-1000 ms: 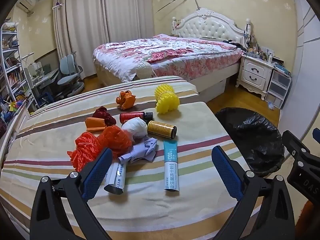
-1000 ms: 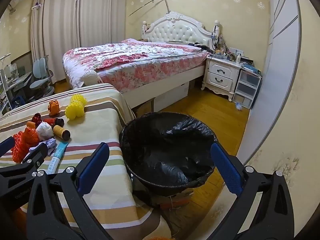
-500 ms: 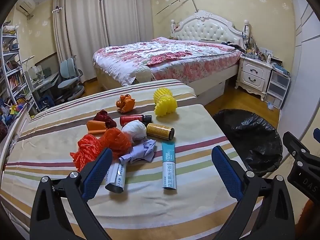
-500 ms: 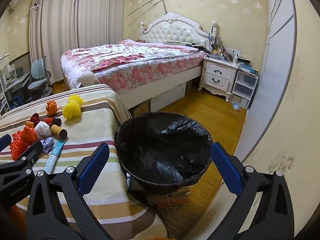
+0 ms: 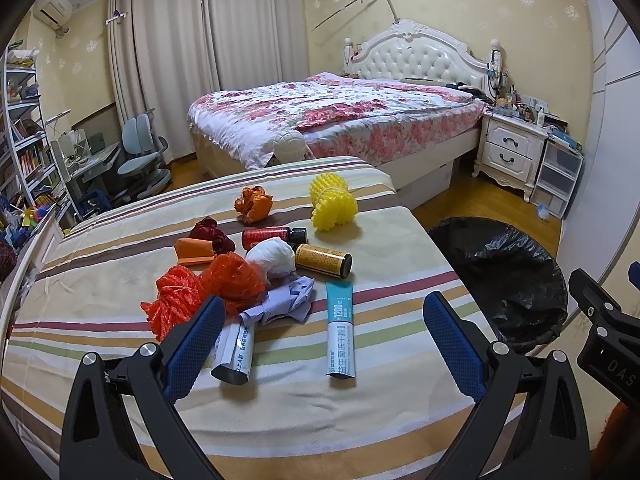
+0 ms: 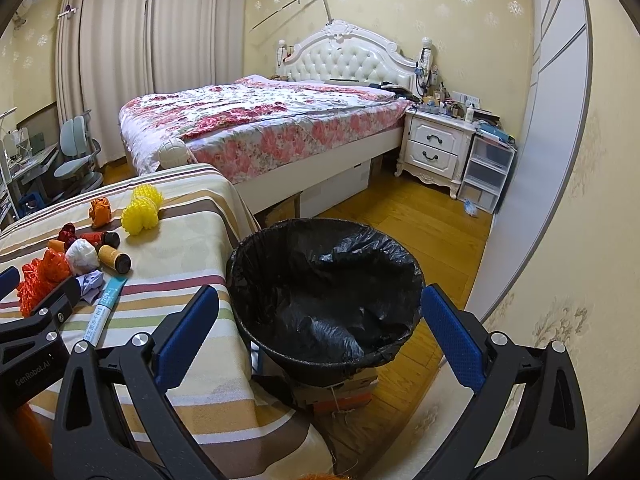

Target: Collect trash

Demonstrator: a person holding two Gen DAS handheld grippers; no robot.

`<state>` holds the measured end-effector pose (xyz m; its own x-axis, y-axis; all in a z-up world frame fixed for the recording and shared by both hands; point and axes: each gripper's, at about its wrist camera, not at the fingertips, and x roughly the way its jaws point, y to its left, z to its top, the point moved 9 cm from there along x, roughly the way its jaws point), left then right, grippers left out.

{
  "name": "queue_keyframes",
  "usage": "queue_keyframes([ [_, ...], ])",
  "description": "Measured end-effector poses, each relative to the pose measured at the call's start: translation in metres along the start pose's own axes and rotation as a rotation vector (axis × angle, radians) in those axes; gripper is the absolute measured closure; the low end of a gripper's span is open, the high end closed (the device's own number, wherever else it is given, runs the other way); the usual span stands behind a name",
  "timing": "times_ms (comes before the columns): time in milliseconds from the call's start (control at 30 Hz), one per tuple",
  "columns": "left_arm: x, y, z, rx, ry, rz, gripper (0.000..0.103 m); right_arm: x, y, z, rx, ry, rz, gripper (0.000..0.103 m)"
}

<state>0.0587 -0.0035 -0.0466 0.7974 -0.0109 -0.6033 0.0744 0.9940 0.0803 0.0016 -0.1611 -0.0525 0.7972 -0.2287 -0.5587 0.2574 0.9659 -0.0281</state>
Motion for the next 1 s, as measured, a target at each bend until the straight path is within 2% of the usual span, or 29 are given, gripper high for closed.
queue_keyframes([
  [1000,0.0037,0.0014,-0.0037,-0.004,0.01,0.0,0.006,0.0008,0.0013,-0.0024,-0.002,0.0,-0.003,0.004],
])
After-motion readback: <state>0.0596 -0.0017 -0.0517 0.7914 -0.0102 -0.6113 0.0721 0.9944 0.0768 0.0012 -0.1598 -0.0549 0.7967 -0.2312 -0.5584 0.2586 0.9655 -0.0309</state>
